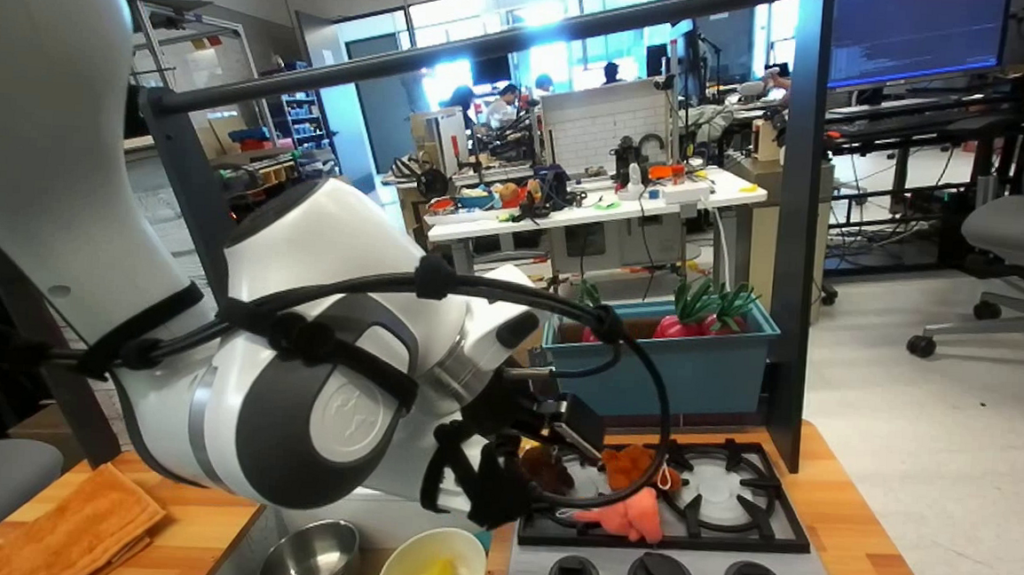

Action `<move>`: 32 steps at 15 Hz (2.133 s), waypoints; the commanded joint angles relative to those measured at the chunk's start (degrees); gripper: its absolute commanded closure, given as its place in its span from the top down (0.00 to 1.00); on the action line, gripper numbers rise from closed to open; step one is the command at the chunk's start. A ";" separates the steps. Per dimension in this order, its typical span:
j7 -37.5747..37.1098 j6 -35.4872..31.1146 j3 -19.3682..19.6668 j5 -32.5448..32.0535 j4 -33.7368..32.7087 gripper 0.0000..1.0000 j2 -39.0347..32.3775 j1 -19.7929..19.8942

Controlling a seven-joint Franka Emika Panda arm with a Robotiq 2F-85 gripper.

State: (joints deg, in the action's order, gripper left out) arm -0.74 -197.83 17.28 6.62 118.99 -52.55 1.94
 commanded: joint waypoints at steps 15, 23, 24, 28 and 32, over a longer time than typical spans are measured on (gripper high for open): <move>-9.08 12.31 7.98 7.22 -17.96 0.75 -15.58 -13.66; -2.14 2.80 2.35 0.66 -4.68 0.19 -3.12 -7.63; -0.07 -0.64 -0.37 -2.06 -1.24 0.10 0.33 -4.84; 4.12 -1.99 -8.57 -12.36 7.35 0.00 8.81 3.74; 4.59 4.04 -7.74 -10.56 8.19 0.27 9.73 2.22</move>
State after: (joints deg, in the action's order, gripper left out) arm 2.69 -196.06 8.99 -4.84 125.49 -44.52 4.86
